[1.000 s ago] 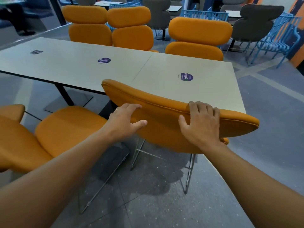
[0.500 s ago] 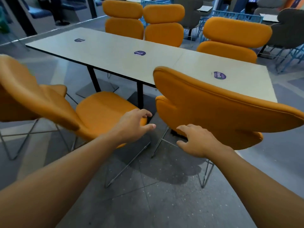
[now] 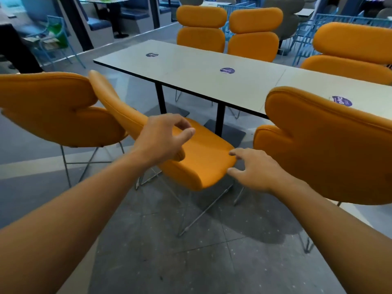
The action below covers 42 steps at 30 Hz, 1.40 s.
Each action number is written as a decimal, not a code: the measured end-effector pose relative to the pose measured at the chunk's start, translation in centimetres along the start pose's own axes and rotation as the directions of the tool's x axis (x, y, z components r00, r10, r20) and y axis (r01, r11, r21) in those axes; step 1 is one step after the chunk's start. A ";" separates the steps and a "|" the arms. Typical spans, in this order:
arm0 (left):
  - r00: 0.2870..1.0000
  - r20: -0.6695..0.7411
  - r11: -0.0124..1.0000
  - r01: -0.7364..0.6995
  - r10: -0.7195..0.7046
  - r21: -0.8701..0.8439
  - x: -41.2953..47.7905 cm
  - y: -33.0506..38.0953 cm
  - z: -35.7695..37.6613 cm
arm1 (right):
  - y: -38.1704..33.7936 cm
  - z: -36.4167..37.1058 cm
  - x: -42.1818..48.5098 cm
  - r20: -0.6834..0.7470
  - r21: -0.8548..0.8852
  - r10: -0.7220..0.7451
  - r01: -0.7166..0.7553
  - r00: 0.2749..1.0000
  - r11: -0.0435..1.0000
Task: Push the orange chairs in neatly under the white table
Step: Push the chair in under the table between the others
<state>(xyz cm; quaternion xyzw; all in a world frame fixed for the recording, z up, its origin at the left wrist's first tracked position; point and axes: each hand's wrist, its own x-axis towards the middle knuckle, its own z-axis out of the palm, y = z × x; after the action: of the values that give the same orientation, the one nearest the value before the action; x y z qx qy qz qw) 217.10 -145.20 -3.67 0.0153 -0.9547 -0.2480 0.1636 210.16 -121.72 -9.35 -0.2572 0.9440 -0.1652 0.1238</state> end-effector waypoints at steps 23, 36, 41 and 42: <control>0.971 -0.080 0.944 0.237 -0.225 0.229 9.3 -22.2 -6.8 | -17.6 3.3 19.6 0.035 0.093 -0.300 0.296 0.953 0.951; 0.980 0.119 0.971 -0.177 0.159 0.161 13.7 -30.4 -5.3 | -20.7 3.7 20.6 0.025 0.134 -0.142 0.138 0.989 0.981; 0.953 0.122 0.943 -0.295 0.278 0.155 15.1 -32.6 -4.7 | -24.1 6.2 20.6 -0.194 -0.036 0.082 -0.090 0.978 0.995; 0.951 0.108 0.940 -0.305 0.290 0.156 15.2 -32.8 -4.5 | -24.9 6.6 20.5 -0.242 -0.060 0.123 -0.141 0.963 0.988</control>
<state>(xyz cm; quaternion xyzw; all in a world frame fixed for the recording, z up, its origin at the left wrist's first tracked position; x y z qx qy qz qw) 202.44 -177.76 -11.08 -0.1256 -0.9697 -0.1381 0.1574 206.21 -154.40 -9.09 -0.1766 0.9727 -0.1500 0.0109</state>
